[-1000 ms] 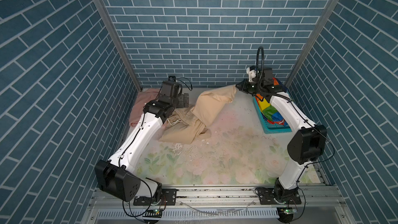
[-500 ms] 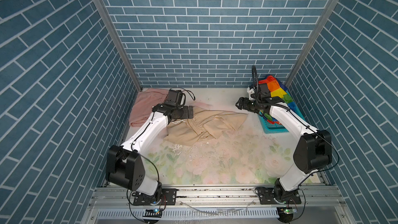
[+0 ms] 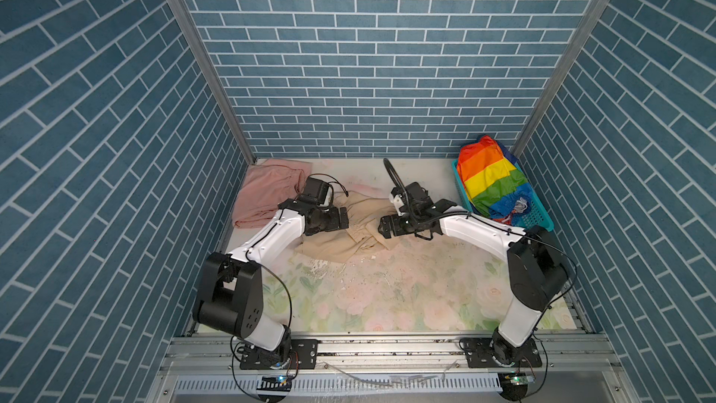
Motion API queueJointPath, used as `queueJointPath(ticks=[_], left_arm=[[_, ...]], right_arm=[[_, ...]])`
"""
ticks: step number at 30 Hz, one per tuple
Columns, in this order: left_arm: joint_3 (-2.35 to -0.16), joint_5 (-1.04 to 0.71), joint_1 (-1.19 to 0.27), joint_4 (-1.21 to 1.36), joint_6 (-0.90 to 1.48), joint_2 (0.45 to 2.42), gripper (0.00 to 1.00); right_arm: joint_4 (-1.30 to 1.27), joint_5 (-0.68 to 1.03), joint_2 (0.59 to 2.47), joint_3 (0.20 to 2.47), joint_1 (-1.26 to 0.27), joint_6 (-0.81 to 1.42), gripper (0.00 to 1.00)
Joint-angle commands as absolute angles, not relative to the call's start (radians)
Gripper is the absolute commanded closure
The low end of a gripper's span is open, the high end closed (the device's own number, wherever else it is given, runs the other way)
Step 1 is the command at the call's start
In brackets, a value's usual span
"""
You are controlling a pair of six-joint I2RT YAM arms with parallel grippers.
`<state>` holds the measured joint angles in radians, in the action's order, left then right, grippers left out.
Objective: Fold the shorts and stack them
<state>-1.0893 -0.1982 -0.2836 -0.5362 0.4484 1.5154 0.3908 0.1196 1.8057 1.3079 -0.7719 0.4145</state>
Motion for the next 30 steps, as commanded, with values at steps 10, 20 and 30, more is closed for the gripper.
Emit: queueJointPath(ticks=[10,20,30], left_arm=[[-1.048,-0.243,-0.232,-0.535,0.485,1.437,0.00],[-1.086,-0.227,-0.347,-0.532,0.482,1.494,0.00],[-1.253,-0.139,-0.554,-0.610,0.428,1.707,0.00]], right_arm=[[0.635,-0.335,2.083,1.616,-0.919,0.385,0.22],[0.549,-0.425,1.741,1.242,-0.775,0.403,0.95],[0.527,-0.355,1.530,0.896,-0.669,0.469,0.50]])
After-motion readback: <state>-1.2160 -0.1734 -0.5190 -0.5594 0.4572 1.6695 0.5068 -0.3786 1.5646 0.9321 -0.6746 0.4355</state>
